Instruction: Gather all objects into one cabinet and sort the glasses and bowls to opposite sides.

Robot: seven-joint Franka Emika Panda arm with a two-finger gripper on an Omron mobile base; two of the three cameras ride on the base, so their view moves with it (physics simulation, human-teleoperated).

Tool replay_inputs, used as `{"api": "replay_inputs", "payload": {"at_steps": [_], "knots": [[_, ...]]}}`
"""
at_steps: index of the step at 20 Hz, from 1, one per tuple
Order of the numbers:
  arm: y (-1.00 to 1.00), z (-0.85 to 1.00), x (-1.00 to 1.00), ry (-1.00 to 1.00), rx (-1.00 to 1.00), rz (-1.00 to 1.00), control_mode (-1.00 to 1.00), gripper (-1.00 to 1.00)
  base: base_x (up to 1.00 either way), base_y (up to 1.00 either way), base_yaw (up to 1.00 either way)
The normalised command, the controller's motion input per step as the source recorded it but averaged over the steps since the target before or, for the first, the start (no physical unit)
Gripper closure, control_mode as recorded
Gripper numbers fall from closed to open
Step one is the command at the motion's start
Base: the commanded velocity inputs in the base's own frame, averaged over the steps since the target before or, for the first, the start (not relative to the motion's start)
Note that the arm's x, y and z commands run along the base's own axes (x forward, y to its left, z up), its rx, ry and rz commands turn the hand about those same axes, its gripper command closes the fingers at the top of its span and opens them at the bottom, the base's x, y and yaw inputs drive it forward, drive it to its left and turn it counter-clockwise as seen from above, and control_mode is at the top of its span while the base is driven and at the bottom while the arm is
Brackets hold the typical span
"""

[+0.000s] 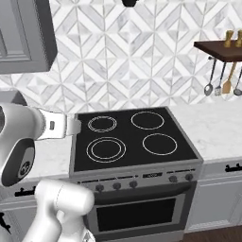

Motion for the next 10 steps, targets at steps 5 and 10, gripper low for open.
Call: {"api": "replay_inputs", "payload": {"at_steps": [5,10], "knots": [[0.00,0.00,0.00,0.00,0.00,0.00,1.00,-1.00,-0.75,-1.00,0.00],[0.00,0.00,0.00,0.00,0.00,0.00,1.00,-1.00,-0.95,-0.83,0.00]]}}
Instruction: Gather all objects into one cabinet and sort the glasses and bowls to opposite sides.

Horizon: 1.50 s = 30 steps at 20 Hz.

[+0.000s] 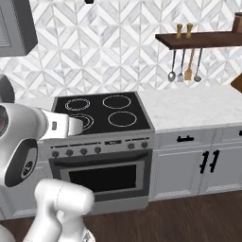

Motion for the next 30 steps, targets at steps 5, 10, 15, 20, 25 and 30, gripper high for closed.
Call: {"api": "replay_inputs", "payload": {"at_steps": [5,10,15,20,25,30], "knots": [[0.00,0.00,0.00,0.00,0.00,0.00,1.00,-1.00,-0.33,-0.52,0.00],[0.00,0.00,0.00,0.00,0.00,0.00,1.00,-1.00,0.00,-0.62,-0.01],[0.00,0.00,0.00,0.00,0.00,0.00,1.00,-1.00,0.01,-0.89,-0.01],[0.00,0.00,0.00,0.00,0.00,0.00,1.00,-1.00,0.79,-0.94,-0.02],[0.00,0.00,0.00,0.00,0.00,0.00,1.00,-1.00,1.00,-0.86,-0.16],[0.00,0.00,0.00,0.00,0.00,0.00,1.00,-1.00,1.00,-0.84,-0.33]]}}
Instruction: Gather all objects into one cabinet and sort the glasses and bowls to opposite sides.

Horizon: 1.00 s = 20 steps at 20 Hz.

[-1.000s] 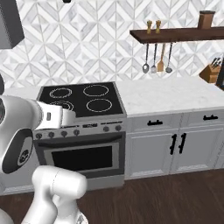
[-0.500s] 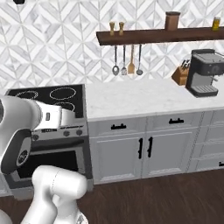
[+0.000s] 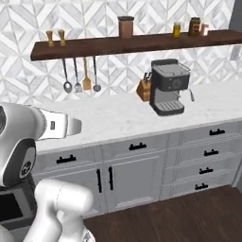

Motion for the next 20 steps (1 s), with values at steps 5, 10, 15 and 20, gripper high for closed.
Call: {"api": "replay_inputs", "payload": {"at_steps": [5,10,15,20], "knots": [[0.00,0.00,0.00,0.00,0.00,0.00,1.00,-1.00,0.87,-1.00,-0.29],[0.00,0.00,0.00,0.00,0.00,0.00,1.00,-1.00,0.49,-1.00,-0.16],[0.00,0.00,0.00,0.00,0.00,0.00,1.00,-1.00,0.04,-1.00,-0.02],[0.00,0.00,0.00,0.00,0.00,0.00,1.00,-1.00,-0.59,-0.55,-0.13]]}}
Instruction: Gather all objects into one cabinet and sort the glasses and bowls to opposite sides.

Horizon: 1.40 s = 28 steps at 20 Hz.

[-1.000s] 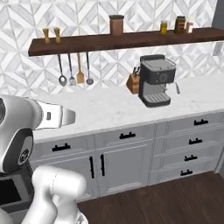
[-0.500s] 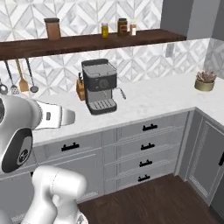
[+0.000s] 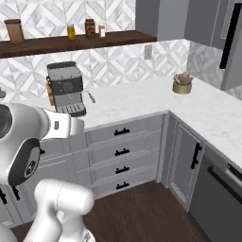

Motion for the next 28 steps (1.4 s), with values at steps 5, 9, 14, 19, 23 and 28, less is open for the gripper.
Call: {"api": "replay_inputs", "payload": {"at_steps": [5,9,14,19,23,28], "knots": [[0.00,0.00,0.00,0.00,0.00,0.00,1.00,-1.00,-0.89,0.21,-0.59],[0.00,0.00,0.00,0.00,0.00,0.00,1.00,-1.00,-0.90,0.04,-0.60],[0.00,0.00,0.00,0.00,0.00,0.00,1.00,-1.00,0.45,-0.20,-0.37],[0.00,0.00,0.00,0.00,0.00,0.00,1.00,-1.00,1.00,-0.20,-0.35],[0.00,0.00,0.00,0.00,0.00,0.00,1.00,-1.00,0.00,-0.85,-0.18],[0.00,0.00,0.00,0.00,0.00,0.00,1.00,-1.00,-0.15,-1.00,-0.09]]}}
